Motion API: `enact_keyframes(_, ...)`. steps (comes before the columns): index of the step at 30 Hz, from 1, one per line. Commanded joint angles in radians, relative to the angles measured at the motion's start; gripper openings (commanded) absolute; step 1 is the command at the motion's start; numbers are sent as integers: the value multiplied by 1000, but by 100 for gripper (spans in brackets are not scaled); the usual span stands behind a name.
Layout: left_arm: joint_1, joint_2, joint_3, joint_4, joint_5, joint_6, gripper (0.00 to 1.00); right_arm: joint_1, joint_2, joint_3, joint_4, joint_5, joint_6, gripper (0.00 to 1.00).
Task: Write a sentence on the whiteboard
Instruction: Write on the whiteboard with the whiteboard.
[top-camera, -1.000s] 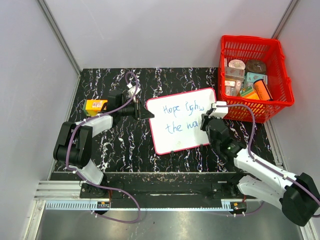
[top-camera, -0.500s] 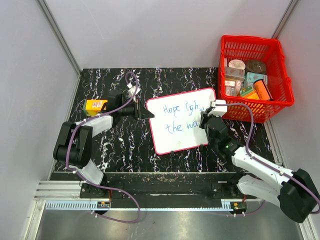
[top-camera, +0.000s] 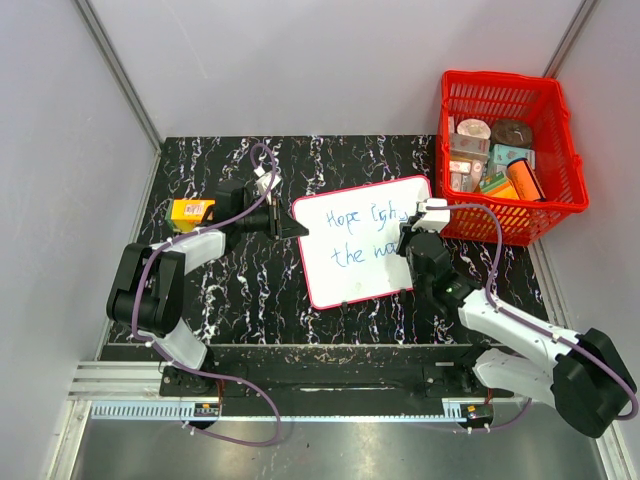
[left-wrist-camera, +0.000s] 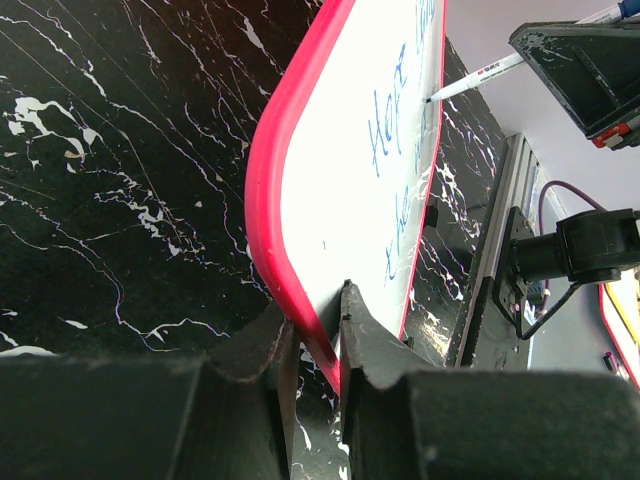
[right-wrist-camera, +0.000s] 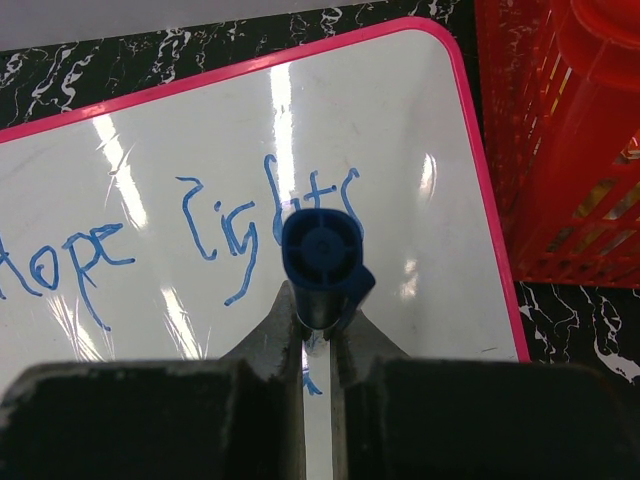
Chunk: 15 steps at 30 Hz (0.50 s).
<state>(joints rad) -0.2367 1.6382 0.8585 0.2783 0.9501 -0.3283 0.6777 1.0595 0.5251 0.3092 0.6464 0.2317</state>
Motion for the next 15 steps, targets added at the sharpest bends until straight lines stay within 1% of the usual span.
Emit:
enact_keyframes(1, -38, 40, 1, -33, -140, 175, 0, -6, -6, 38, -25, 26, 11, 0)
enact_keyframes(15, -38, 40, -1, -31, -142, 175, 0, -4, -58, 3, -140, 9, 46, 0)
